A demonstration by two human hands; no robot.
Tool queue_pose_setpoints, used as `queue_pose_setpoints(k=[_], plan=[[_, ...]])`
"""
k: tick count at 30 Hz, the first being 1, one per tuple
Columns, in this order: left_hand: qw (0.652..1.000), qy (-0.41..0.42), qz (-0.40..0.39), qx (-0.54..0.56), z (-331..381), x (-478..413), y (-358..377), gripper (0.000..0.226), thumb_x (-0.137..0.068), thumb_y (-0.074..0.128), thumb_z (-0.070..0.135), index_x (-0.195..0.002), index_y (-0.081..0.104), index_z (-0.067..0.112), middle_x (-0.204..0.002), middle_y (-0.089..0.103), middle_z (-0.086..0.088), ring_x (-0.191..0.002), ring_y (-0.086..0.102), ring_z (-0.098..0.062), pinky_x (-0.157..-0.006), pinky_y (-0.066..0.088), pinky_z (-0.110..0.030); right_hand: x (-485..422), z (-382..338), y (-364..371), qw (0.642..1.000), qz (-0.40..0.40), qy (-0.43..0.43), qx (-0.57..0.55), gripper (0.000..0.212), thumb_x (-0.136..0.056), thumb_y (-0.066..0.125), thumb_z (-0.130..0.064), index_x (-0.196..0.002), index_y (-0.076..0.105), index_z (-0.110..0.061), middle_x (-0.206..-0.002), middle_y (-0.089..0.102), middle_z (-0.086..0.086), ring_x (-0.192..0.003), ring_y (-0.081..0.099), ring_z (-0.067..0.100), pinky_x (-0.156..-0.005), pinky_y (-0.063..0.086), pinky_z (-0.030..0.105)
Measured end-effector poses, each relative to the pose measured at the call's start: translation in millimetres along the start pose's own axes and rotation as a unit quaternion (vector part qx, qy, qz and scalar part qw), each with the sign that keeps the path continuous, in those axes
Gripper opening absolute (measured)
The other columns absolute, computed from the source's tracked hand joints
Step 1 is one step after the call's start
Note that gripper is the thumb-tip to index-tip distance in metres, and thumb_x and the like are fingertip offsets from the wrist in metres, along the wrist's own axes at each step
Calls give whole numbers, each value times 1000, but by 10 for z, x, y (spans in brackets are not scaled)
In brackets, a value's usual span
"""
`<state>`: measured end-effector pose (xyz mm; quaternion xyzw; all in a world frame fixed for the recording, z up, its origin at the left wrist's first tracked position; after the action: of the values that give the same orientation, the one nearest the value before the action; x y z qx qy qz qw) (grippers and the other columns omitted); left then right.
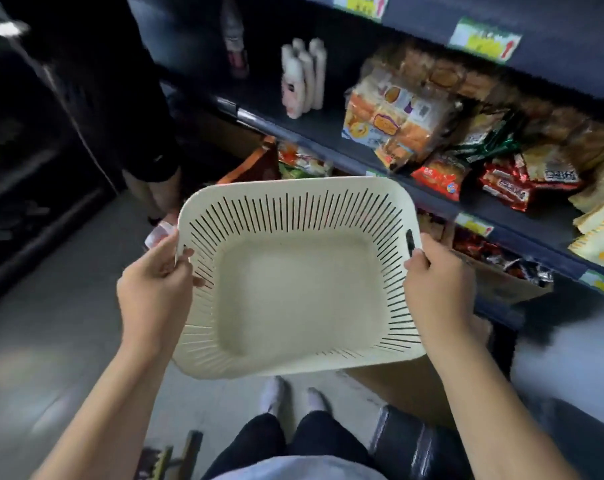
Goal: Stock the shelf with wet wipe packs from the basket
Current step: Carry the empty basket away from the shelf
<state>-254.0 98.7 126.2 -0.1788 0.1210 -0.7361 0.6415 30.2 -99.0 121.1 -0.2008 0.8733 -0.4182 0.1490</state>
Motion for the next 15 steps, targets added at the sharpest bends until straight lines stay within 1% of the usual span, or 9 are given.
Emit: queue_pose_setpoints(k=[1,3,5,6,7,9,11,13,15], plan=[[1000,-11,23,11,-57,81,-158,43,-96,63,18,-112,71,57,-89,78,13,-73,76,-16,-71,52,-32,22,-105,56,1000,-19,-19,2,18,-100,47,-13,-98,65,-9,-90,75,12,-87,69,33,-69,53,42],[996,-36,77,34,-200,253,-467,39,-97,65,19,-120,70,50,-90,78,18,-73,77,-15,-70,53,-34,79,-308,160,997,-59,-56,-6,21,-101,47,-14,-106,67,-8,-99,77,10,-96,71,30,-76,55,38],[989,-55,126,51,-339,437,-751,39,-97,66,17,-128,69,40,-96,79,16,-72,76,-17,-68,51,-31,171,-530,232,991,-102,-87,-29,22,-101,48,-12,-109,69,-9,-96,76,9,-91,71,27,-72,56,36],[986,-63,146,58,-418,532,-892,39,-97,66,16,-128,68,41,-97,79,14,-71,75,-17,-68,50,-30,228,-639,268,986,-122,-108,-30,22,-101,49,-10,-104,70,-10,-91,74,7,-85,69,25,-67,54,34],[981,-75,165,66,-502,634,-1033,40,-97,66,15,-127,68,42,-98,79,11,-71,74,-18,-67,50,-30,298,-748,304,981,-141,-131,-27,21,-101,48,-10,-94,68,-12,-85,72,5,-79,67,24,-61,52,33],[971,-99,206,77,-684,845,-1312,40,-98,65,15,-130,69,38,-102,79,7,-73,74,-19,-66,50,-33,470,-971,384,969,-181,-167,-31,25,-102,46,-11,-79,57,-13,-74,66,0,-69,63,19,-55,53,36],[960,-113,244,79,-843,1078,-1588,40,-98,64,13,-132,69,34,-104,78,6,-75,75,-22,-64,50,-34,669,-1183,485,954,-226,-191,-37,26,-103,44,-12,-80,57,-13,-74,65,-5,-65,62,13,-51,54,39],[948,-124,284,70,-965,1326,-1860,41,-97,64,12,-130,70,35,-105,78,7,-76,76,-24,-65,51,-35,890,-1395,600,938,-264,-219,-41,26,-104,43,-15,-84,60,-14,-76,67,-7,-65,64,10,-49,56,39],[932,-134,328,72,-1074,1586,-2135,40,-97,64,12,-130,70,35,-105,78,9,-74,76,-21,-66,53,-35,1144,-1615,733,921,-294,-251,-45,28,-105,42,-18,-85,61,-18,-79,68,-10,-67,66,9,-48,55,31]])
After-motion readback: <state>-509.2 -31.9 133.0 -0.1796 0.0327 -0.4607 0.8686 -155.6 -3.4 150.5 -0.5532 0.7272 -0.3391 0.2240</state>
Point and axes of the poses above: each hand's wrist, its own x-axis away from the middle knuckle, its own y-axis out of the palm, z = x × y, the point moved 2 cm from there along -x, towards the middle knuckle
